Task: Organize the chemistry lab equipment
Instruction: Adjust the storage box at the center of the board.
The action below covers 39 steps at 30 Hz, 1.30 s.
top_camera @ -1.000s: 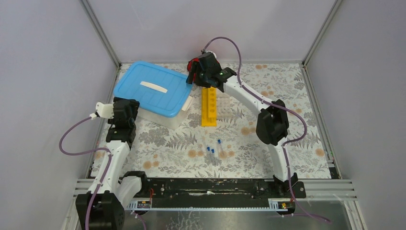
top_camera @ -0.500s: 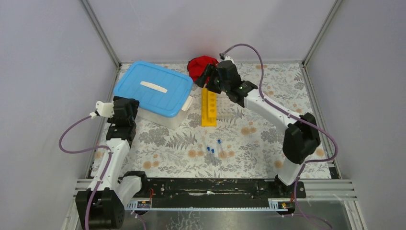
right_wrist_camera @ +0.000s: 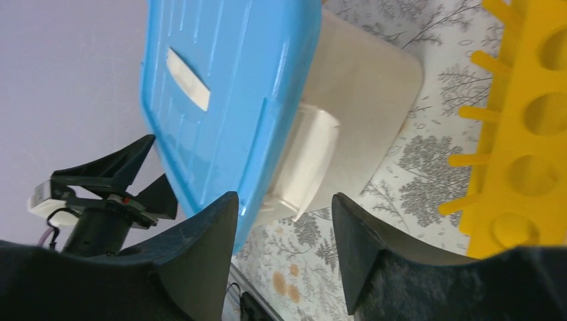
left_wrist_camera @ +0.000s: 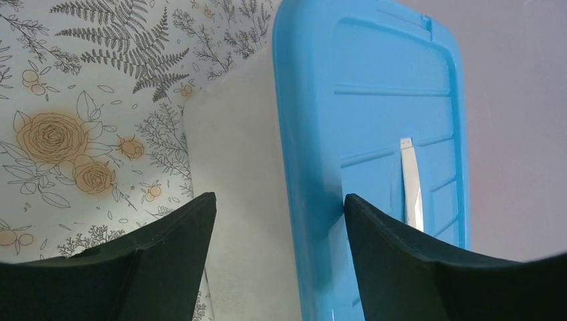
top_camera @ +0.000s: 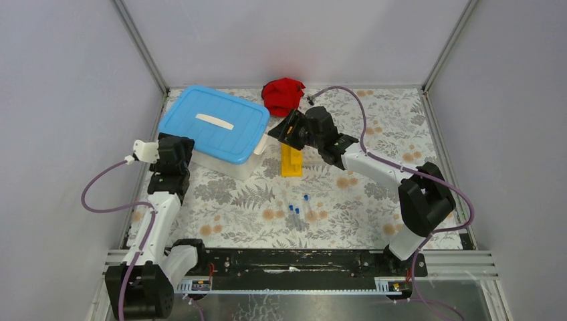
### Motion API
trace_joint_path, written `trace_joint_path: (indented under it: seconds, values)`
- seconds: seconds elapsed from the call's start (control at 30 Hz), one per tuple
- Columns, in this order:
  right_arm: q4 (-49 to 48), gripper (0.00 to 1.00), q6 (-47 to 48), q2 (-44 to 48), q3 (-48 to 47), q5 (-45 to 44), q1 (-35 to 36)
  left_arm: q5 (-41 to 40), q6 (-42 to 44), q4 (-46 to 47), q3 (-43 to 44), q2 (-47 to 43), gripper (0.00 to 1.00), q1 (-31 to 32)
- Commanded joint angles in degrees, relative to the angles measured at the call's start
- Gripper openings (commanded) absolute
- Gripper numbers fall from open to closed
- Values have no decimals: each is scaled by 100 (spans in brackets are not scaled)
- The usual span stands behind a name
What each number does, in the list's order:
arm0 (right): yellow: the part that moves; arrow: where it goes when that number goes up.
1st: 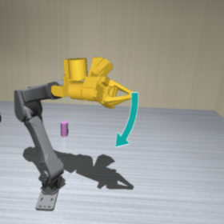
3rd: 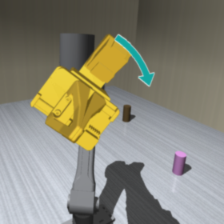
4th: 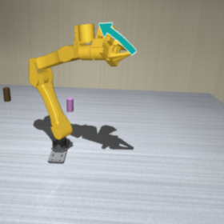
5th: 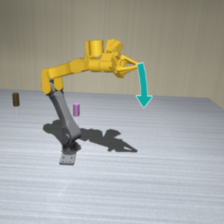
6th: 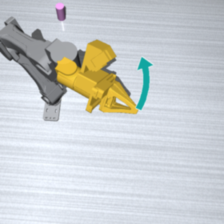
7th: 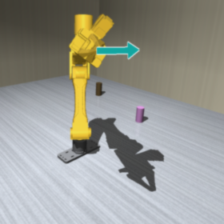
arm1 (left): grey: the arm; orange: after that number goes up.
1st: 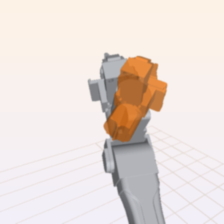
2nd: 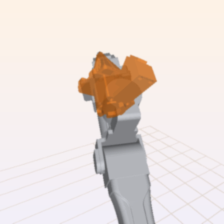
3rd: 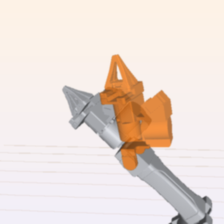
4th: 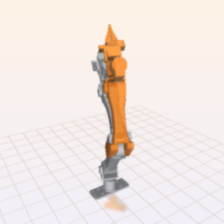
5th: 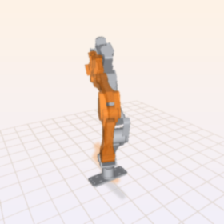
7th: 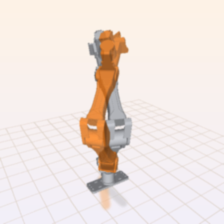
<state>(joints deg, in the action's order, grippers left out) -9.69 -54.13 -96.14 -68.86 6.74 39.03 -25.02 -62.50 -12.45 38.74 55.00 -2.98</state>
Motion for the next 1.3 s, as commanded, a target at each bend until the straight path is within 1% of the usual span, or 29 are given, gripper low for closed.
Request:
trace_joint_path:
  seconds: [0.0, 0.1, 0.23, 0.3, 0.37, 0.5, 0.57, 0.7, 0.83, 0.9, 1.27]
  values:
    - [-549, 57, -203, 352, -42, 67, 96, -177, 103, -222, 278, -107, 78, -4]
    - [-526, 43, -254, 352, -48, 73, 119, -152, 130, -283, 370, -148, 80, -2]
    - [-533, 33, -318, 296, -66, 62, 194, -192, 152, -332, 477, -238, 81, -5]
    - [-583, 32, -379, 244, -66, 84, 233, -257, 185, -358, 550, -269, 81, -7]
    - [-662, 34, -436, 192, -56, 106, 286, -338, 221, -369, 618, -288, 81, -4]
    - [-713, 45, -501, 56, -131, 108, 346, -515, 286, -398, 767, -252, 84, -33]
    - [-692, 48, -509, 9, -178, 76, 360, -562, 298, -420, 834, -196, 85, -86]
    - [-736, 48, -544, -64, -189, 29, 369, -560, 318, -510, 972, -73, 87, -322]
    - [-820, 45, -589, -185, -224, 87, 378, -424, 337, -487, 959, 12, 88, -683]
    - [-847, 42, -605, -253, -280, 105, 380, -386, 360, -438, 928, 43, 88, -824]
    - [-895, 29, -635, -565, -551, 153, 406, -215, 290, -31, 691, 265, 88, -1409]
